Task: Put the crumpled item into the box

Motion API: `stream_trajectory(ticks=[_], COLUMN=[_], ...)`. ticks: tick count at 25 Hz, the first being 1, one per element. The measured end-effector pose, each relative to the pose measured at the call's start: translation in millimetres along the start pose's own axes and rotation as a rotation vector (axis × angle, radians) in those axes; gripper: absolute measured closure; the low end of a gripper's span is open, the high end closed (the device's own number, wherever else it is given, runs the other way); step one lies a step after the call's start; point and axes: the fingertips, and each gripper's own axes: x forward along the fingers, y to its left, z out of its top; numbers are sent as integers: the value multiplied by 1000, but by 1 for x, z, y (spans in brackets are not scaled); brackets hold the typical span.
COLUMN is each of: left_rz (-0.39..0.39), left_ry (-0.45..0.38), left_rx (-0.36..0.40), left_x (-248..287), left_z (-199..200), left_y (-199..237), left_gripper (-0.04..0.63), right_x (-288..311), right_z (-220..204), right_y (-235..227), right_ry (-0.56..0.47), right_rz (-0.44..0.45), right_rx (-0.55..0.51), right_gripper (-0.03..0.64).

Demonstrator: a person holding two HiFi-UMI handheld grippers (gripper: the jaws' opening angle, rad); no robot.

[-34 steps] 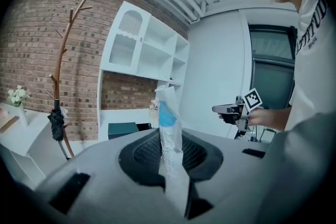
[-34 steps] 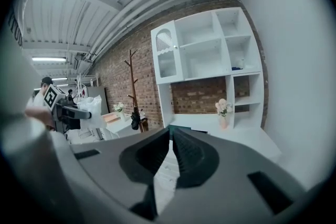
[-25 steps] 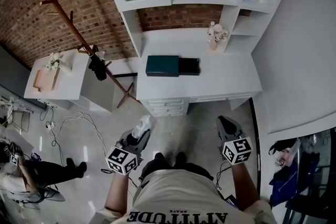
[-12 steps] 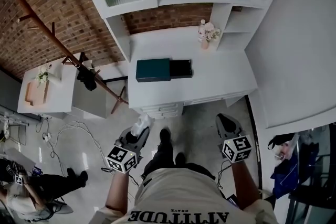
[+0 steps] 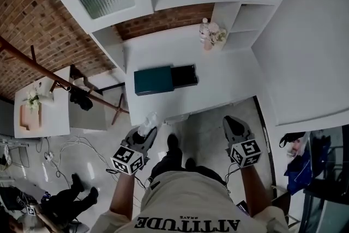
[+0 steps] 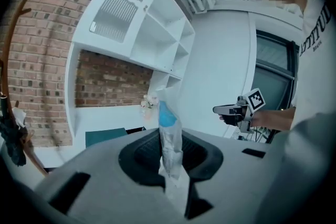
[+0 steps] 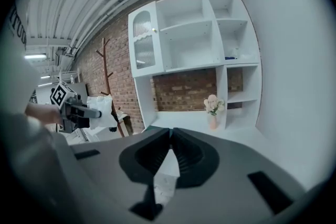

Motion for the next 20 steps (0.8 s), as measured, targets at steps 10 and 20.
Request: stream_trajectory(ticks=[10, 20], left_rz=[-129, -250], left_ry=[61, 144], left_rx=[-30, -33], left_x=[56, 110], left_z=[18, 25], left_y=[78, 113], left_gripper=[522, 522], right_x=[65, 84], right_z=[19, 18], right_y=[6, 2], right_ry=[45, 61], right_rz=[-72, -158], right_rx=[19, 60], right_gripper=[580, 580])
